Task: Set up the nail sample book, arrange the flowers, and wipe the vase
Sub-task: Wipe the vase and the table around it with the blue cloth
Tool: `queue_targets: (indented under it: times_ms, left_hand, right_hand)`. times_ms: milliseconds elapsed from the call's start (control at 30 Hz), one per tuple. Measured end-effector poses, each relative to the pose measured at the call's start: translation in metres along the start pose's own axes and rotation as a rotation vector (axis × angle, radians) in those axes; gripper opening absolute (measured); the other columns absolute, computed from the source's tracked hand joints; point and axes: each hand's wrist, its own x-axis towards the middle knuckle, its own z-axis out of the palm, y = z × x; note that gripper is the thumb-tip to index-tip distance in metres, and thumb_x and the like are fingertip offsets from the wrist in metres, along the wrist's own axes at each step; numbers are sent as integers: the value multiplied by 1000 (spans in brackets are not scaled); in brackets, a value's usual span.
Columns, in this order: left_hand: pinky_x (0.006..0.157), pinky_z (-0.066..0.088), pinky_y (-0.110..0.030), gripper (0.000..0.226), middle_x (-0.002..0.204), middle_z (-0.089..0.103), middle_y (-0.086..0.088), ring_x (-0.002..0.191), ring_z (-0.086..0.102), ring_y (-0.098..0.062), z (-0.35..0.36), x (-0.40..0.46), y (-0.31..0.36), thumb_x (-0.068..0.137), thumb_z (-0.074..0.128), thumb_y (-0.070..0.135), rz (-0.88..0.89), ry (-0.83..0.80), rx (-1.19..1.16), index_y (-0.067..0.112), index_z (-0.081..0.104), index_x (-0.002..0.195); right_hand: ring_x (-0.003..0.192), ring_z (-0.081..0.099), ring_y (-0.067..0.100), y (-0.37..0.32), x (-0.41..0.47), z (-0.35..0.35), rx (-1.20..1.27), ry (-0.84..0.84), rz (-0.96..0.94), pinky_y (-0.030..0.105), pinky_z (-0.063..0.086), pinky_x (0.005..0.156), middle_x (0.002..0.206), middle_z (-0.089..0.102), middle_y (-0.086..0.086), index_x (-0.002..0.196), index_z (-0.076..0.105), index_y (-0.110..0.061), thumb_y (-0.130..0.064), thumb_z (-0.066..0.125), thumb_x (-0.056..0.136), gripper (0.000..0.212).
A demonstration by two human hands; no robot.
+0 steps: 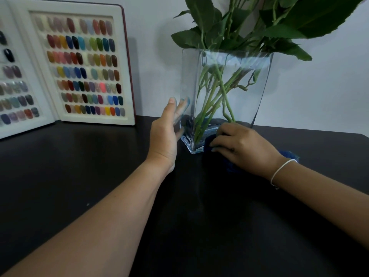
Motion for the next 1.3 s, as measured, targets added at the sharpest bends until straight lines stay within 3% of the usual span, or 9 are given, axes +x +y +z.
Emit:
queue_targets:
  times_ms: [167, 400, 500, 633, 700, 967, 1300]
  left_hand:
    - [101, 35, -29, 47, 145, 42, 1, 132, 35, -8, -2, 1, 0, 91, 28, 51, 3, -17, -1, 27, 61, 114]
    - [88, 41, -21, 47, 141, 46, 2, 127, 41, -7, -4, 1, -1, 91, 26, 51, 17, -43, -16, 29, 63, 111]
    - [89, 43, -22, 47, 139, 49, 1, 126, 43, -8, -4, 1, 0, 91, 27, 50, 14, -45, -33, 28, 64, 111]
    - [101, 38, -27, 45, 137, 51, 2, 128, 41, -9, -5, 0, -1, 91, 29, 49, 11, -46, -47, 28, 64, 109]
    - [100, 38, -26, 45, 137, 52, 3, 128, 42, -8, -5, 0, -1, 91, 28, 49, 11, -46, -46, 28, 65, 108]
    - [93, 40, -22, 50, 141, 47, 1, 130, 38, -9, -7, 2, -3, 87, 26, 56, 30, -69, -13, 33, 63, 111]
    - [96, 38, -27, 52, 141, 46, 5, 130, 37, -7, -9, 2, -3, 85, 26, 57, 26, -77, 10, 32, 62, 112]
  right_hand:
    - [67, 63, 33, -17, 15, 7, 13, -11, -67, 37, 55, 60, 76, 64, 20, 80, 70, 1, -3, 71, 72, 9]
    - [68, 62, 33, -19, 14, 7, -22, 40, -41, 40, 56, 58, 78, 63, 20, 83, 68, 2, -3, 66, 77, 8]
    - [69, 61, 34, -16, 20, -4, -39, 155, 10, 42, 55, 59, 80, 63, 22, 84, 66, 5, -2, 63, 79, 9]
    - [71, 60, 34, -10, 34, -20, -26, 376, 73, 36, 52, 64, 81, 62, 22, 88, 67, 4, -2, 61, 81, 11]
    - [72, 59, 33, -10, 35, -20, -21, 406, 87, 34, 50, 66, 82, 61, 21, 89, 67, 4, -1, 61, 81, 11]
    - [69, 62, 32, -21, 14, 3, 32, 7, 3, 38, 55, 60, 77, 64, 18, 82, 70, 0, 0, 68, 74, 8]
    - [75, 62, 29, -14, 11, 1, 33, -85, 29, 34, 52, 64, 80, 64, 13, 84, 72, -6, -6, 70, 74, 10]
